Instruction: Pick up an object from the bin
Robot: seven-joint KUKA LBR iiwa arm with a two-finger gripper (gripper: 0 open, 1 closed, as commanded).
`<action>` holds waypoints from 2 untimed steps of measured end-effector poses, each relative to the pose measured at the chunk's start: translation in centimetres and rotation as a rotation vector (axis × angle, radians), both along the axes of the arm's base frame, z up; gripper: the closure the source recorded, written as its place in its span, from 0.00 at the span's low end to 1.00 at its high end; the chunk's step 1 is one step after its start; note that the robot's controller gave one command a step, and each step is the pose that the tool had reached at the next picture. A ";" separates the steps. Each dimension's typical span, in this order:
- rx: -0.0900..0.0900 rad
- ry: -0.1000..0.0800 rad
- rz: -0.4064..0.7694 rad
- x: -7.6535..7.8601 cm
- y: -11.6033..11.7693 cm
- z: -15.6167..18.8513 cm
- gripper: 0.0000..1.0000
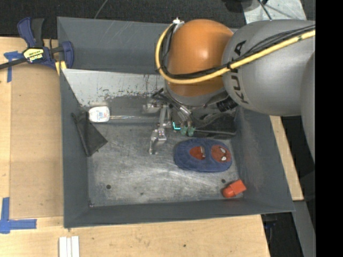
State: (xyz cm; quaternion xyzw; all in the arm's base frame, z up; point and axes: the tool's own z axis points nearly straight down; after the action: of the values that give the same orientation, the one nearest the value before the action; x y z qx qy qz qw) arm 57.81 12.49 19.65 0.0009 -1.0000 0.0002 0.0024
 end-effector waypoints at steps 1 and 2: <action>-0.004 0.001 -0.147 -6.0 -7.9 -5.7 0.00; 0.000 -0.003 0.254 -4.0 -13.9 -11.5 0.00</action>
Offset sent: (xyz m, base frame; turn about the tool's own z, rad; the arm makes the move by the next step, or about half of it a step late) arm -0.0577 -0.0743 -0.0542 0.1410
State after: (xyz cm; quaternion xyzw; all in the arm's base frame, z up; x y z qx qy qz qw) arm 53.79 -1.44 8.14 0.1276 -0.9918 0.0006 0.0009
